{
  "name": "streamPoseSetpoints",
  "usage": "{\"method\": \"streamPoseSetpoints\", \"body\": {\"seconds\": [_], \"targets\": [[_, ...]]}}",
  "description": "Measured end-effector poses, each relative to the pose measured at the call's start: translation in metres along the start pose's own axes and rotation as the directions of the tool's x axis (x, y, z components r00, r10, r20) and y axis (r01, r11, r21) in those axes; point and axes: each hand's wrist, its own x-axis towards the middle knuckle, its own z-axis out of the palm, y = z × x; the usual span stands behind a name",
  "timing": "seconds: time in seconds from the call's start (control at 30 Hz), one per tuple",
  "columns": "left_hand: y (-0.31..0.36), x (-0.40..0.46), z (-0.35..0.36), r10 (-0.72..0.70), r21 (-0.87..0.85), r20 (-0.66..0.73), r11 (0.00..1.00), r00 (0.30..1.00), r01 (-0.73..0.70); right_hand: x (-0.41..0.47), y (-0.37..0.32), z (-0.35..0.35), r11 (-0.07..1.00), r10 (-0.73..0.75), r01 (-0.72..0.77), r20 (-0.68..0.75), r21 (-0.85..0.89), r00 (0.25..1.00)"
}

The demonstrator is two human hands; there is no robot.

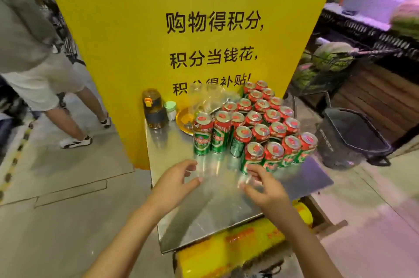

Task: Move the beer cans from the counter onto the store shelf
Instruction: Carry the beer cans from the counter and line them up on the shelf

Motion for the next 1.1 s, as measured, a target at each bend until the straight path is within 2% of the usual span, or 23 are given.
{"method": "streamPoseSetpoints", "body": {"seconds": [0.1,0.23,0.33,0.43,0.63,0.8,1.0,1.1], "targets": [[0.001,0.041,-0.004,-0.108,0.012,-0.092,0.994,0.99,0.11,0.074,-0.008,-0.023,0.988,-0.101,0.112,0.1,-0.108,0.99],[0.009,0.091,-0.014,-0.193,0.061,-0.171,0.977,0.966,0.206,0.152,-0.02,-0.034,0.952,-0.257,0.283,0.201,-0.116,0.945],[0.013,0.125,-0.018,-0.182,0.133,-0.195,0.969,0.964,0.21,0.196,-0.021,-0.024,0.926,-0.273,0.318,0.216,-0.206,0.937],[0.016,0.155,-0.016,-0.12,0.214,-0.153,0.965,0.981,0.151,0.225,-0.02,-0.01,0.905,-0.277,0.339,0.25,-0.258,0.928],[0.012,0.195,-0.002,-0.144,0.289,0.011,0.948,0.989,0.135,0.243,-0.014,0.007,0.894,-0.221,0.309,0.283,-0.324,0.934],[0.006,0.203,0.002,-0.116,0.341,-0.076,0.93,0.99,0.135,0.246,-0.011,0.01,0.89,-0.244,0.312,0.23,-0.333,0.942],[0.012,0.192,0.006,-0.095,0.411,-0.18,0.897,0.979,0.162,0.247,-0.019,0.007,0.883,-0.265,0.348,0.279,-0.315,0.923],[0.012,0.174,0.009,-0.087,0.394,-0.239,0.902,0.967,0.178,0.242,-0.021,0.004,0.876,-0.294,0.384,0.308,-0.292,0.905]]}}
